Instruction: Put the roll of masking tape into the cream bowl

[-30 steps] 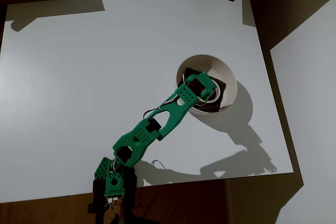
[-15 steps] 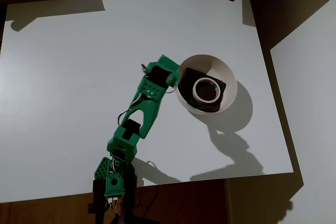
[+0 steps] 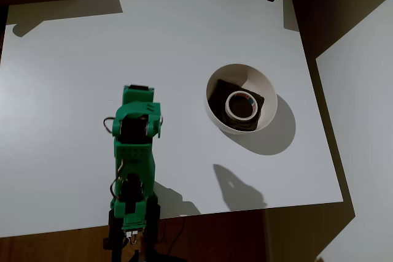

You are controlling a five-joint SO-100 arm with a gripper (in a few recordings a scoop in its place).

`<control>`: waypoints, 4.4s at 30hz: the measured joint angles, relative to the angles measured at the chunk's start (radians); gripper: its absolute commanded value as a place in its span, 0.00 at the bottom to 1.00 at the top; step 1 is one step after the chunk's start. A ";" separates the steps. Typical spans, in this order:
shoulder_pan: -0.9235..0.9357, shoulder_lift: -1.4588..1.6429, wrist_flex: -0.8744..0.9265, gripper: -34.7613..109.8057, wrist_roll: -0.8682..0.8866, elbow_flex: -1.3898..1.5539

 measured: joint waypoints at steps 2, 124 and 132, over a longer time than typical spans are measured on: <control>-0.040 0.117 -0.037 0.18 -0.012 0.158; -0.091 1.131 -0.377 0.18 -0.074 1.669; -0.091 1.131 -0.377 0.18 -0.074 1.669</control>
